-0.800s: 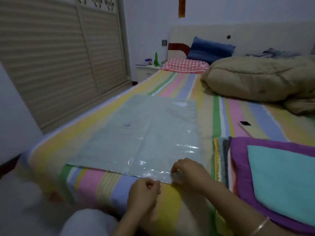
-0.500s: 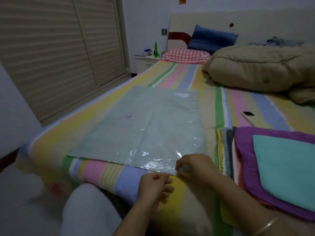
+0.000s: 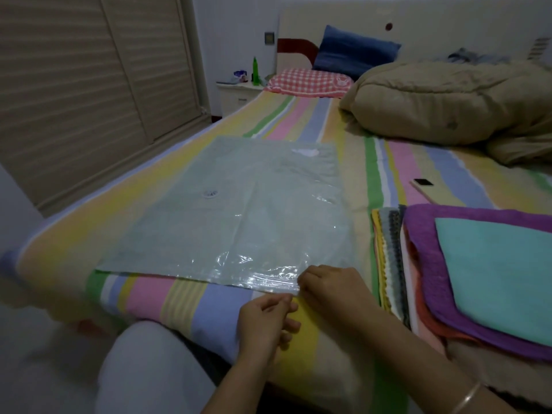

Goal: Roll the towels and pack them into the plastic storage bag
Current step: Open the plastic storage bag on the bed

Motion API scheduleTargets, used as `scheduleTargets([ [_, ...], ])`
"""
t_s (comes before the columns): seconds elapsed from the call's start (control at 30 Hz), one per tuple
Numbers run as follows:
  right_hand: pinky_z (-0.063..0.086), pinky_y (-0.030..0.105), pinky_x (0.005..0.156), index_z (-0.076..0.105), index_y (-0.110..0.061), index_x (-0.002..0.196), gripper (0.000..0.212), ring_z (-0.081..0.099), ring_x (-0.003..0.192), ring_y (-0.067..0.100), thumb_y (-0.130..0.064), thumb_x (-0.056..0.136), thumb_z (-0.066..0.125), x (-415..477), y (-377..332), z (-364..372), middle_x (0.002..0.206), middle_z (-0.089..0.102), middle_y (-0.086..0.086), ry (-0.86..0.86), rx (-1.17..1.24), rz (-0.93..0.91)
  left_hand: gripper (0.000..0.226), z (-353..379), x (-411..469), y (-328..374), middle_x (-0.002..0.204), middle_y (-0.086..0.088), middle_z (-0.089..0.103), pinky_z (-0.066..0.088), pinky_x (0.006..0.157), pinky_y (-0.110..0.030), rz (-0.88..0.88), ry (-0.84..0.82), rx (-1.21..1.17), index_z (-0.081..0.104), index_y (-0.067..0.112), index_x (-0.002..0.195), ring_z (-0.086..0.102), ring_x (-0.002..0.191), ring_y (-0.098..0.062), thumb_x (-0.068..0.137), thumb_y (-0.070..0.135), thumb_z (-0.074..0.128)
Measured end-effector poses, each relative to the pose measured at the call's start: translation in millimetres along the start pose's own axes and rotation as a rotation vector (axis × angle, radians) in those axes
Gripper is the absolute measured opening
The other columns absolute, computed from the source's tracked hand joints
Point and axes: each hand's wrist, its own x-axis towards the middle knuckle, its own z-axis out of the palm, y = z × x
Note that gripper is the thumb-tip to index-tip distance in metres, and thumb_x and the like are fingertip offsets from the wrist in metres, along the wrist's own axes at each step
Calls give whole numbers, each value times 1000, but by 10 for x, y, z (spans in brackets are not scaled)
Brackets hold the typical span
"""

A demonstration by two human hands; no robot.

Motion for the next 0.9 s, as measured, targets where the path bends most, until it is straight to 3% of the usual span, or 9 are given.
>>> scheduleTargets([
  [0.1,44,30,59,65,-27,85,20,66,73,17,-36,83,48,26,-7,-72,89,68,-9,-45,112,102,11,11,4,23,72,-5,73,39,40,-21,20,-5,75,72,9,88,56,43,-12,88,19,67],
  [0.27,50,36,72,63,-28,93,25,66,83,17,-39,87,41,77,25,-154,99,67,-9,-66,229,106,24,59,84,82,73,-1,74,42,47,-25,27,-22,110,73,12,84,61,51,-13,86,35,69],
  [0.43,48,33,78,62,-30,95,11,65,89,14,-34,92,52,78,27,-150,100,68,-10,-72,266,150,14,71,94,53,75,3,75,42,48,-24,52,-11,102,73,15,86,61,51,-10,89,26,66],
  [0.57,49,36,73,57,-29,94,10,65,86,19,-34,93,49,68,7,-124,97,68,-7,-61,271,150,16,121,89,47,72,4,74,43,47,-24,84,29,115,71,12,83,60,47,-7,91,22,62],
  [0.63,45,35,61,54,-26,90,3,63,74,22,-28,90,53,53,-33,-94,90,65,-4,-47,206,125,19,160,98,52,63,1,71,42,43,-21,95,67,137,68,6,81,55,40,-6,91,20,60],
  [0.7,32,29,46,52,-24,81,13,57,58,19,-18,78,63,53,-67,-71,78,58,-5,23,82,104,23,186,100,41,50,-1,64,42,40,-18,120,108,196,64,1,75,51,35,-6,90,18,60],
  [0.9,11,21,42,48,-21,76,24,47,51,16,-8,64,64,126,-126,-56,71,49,-5,141,25,97,30,183,135,-19,42,-6,60,53,56,-34,128,168,288,58,9,58,56,42,-18,85,23,58],
])
